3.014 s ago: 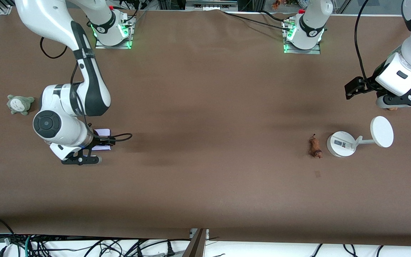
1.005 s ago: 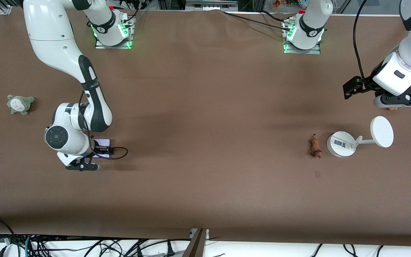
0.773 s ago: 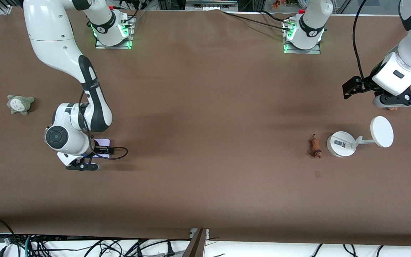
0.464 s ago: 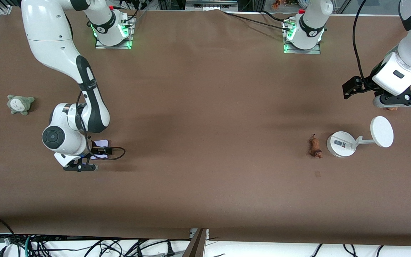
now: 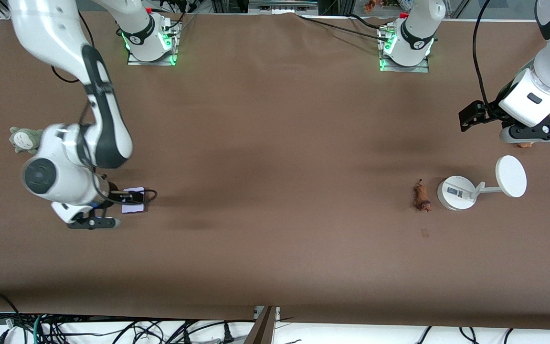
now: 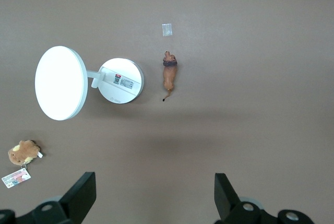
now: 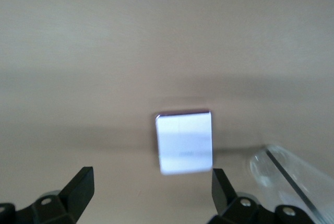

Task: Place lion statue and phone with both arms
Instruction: 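Open the right gripper and release the phone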

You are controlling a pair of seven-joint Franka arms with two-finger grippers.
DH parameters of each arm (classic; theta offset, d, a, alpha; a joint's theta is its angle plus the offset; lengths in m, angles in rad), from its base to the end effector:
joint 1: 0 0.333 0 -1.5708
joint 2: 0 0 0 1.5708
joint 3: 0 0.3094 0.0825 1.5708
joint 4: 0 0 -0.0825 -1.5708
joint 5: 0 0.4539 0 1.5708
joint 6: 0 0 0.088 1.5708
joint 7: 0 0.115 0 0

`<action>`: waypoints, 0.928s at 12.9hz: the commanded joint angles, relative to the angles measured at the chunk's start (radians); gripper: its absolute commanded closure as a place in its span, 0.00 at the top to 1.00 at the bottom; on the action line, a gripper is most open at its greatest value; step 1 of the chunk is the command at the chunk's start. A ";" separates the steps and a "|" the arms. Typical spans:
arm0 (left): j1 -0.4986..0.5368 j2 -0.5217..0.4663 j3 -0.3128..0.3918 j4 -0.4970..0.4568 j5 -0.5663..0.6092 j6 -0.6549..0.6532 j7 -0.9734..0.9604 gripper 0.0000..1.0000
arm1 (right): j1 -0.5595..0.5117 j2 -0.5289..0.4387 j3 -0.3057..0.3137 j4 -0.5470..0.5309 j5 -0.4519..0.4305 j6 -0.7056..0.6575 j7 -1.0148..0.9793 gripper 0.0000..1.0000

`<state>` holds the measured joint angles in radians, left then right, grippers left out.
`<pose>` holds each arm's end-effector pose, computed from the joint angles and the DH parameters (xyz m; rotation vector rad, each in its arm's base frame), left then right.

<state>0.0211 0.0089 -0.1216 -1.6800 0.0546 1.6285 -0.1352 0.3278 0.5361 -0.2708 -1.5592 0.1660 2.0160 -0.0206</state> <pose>0.6241 -0.0567 0.5502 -3.0801 -0.0460 0.0826 0.7393 0.0746 0.2910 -3.1314 -0.0530 0.0907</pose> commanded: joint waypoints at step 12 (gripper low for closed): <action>0.000 0.002 0.002 0.023 -0.024 -0.024 0.000 1.00 | -0.018 -0.186 -0.099 0.446 0.003 -0.727 -0.032 1.00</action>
<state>0.0214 0.0089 -0.1215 -1.6784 0.0546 1.6264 -0.1353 0.3104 0.3258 -0.3692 -1.1439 0.1644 1.3346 -0.0432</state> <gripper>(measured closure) 0.000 0.000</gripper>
